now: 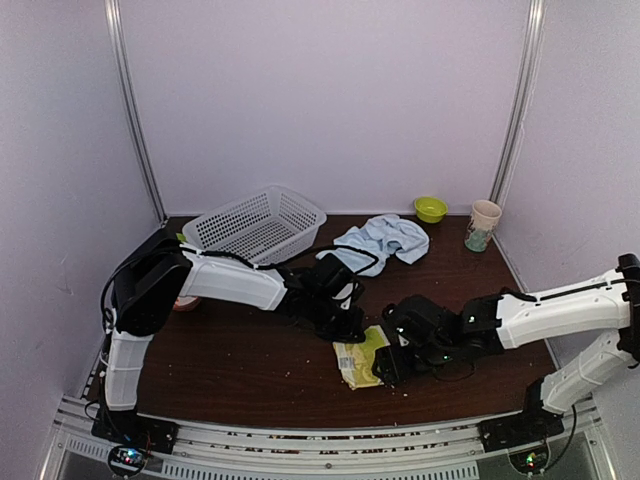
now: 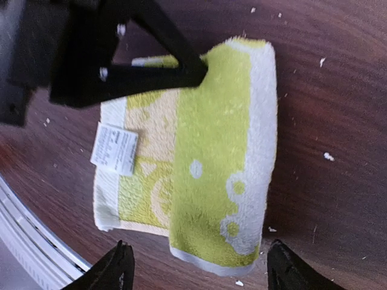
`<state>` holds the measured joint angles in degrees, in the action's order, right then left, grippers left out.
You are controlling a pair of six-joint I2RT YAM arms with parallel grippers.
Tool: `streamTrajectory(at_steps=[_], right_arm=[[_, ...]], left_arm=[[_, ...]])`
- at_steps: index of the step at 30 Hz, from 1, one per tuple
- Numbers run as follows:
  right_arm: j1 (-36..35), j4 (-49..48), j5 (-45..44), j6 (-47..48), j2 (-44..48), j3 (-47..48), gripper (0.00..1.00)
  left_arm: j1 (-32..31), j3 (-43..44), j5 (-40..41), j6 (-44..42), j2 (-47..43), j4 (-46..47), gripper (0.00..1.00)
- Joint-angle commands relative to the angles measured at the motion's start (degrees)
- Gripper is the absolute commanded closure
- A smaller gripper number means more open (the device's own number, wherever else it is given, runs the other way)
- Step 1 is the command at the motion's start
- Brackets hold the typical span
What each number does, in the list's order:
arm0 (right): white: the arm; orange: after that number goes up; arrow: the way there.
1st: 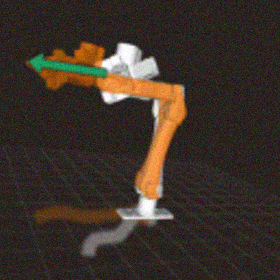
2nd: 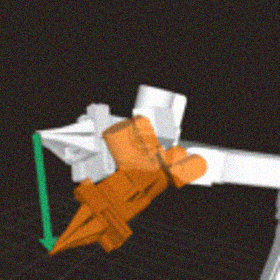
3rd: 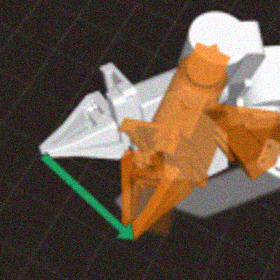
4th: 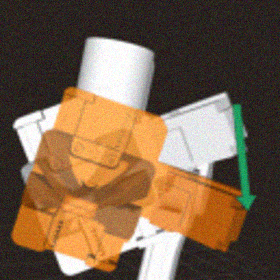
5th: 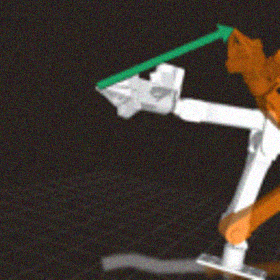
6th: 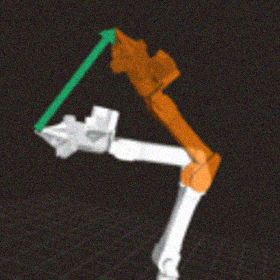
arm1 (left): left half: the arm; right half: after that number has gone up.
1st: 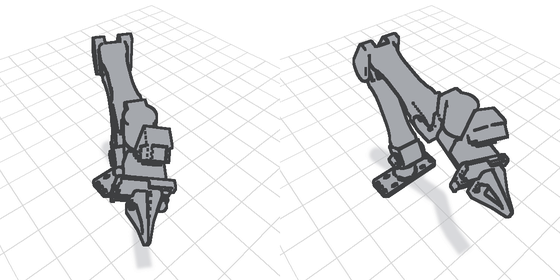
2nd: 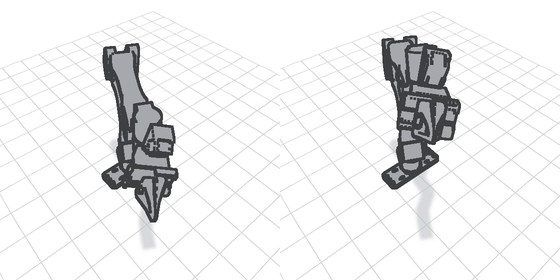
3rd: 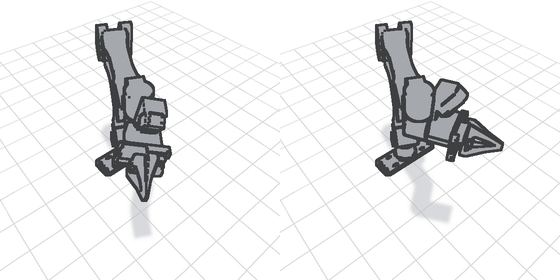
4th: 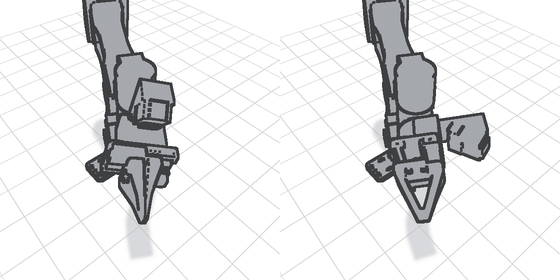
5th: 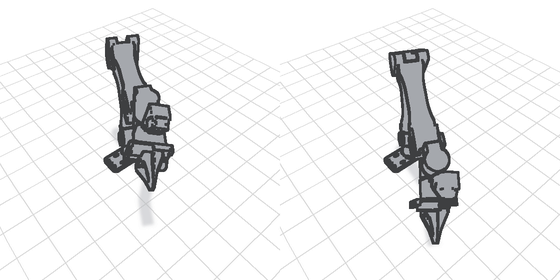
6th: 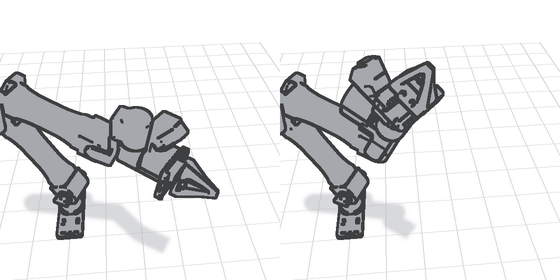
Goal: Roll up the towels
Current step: Roll the towel at the center of the board.
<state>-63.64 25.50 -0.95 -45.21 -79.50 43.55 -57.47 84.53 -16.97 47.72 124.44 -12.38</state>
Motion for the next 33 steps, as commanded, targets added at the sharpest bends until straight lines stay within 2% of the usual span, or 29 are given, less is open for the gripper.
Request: streamTrajectory(at_steps=[1, 7, 15, 17, 20, 23, 28, 31, 33], right_arm=[[5.45, -10.56, 7.16, -1.44, 5.28, -5.03, 0.24], [13.16, -26.65, 17.16, -6.86, 7.47, -14.66, 0.25], [16.98, -45.64, 25.24, -13.86, 0.25, -22.33, 0.29], [17.09, -48.16, 26.25, -14.94, -2.12, -22.79, 0.35], [17.14, -50.32, 27.39, -15.42, -5.05, -22.75, 0.53], [17.14, -46.35, 25.45, -13.59, -5.30, -21.42, 0.76], [15.65, -26.06, 16.57, -3.91, -2.69, -13.57, 0.98], [13.60, -15.75, 10.19, 0.53, -3.22, -8.05, 1.00], [11.98, -11.16, 6.26, 2.33, -4.21, -5.14, 1.00]], left_arm=[[0.17, -0.33, 1.32, 0.10, 2.03, -2.12, 1.00], [0.17, -0.39, 1.37, 0.17, 1.86, -2.20, 1.00], [0.17, -0.42, 1.49, 0.20, 1.82, -2.27, 1.00], [0.10, -0.51, 1.59, 0.13, 1.69, -2.25, 1.00], [0.08, -0.73, 1.67, 0.17, 1.47, -2.38, 1.00], [0.08, -1.19, 1.76, 0.16, 0.97, -2.47, 1.00], [0.04, -1.95, 2.33, -0.12, -0.85, -2.85, 1.00], [-0.01, -2.28, 2.74, -0.45, -2.26, -3.45, 1.00], [0.03, -2.91, 2.98, -0.58, -3.85, -3.73, 0.94]])
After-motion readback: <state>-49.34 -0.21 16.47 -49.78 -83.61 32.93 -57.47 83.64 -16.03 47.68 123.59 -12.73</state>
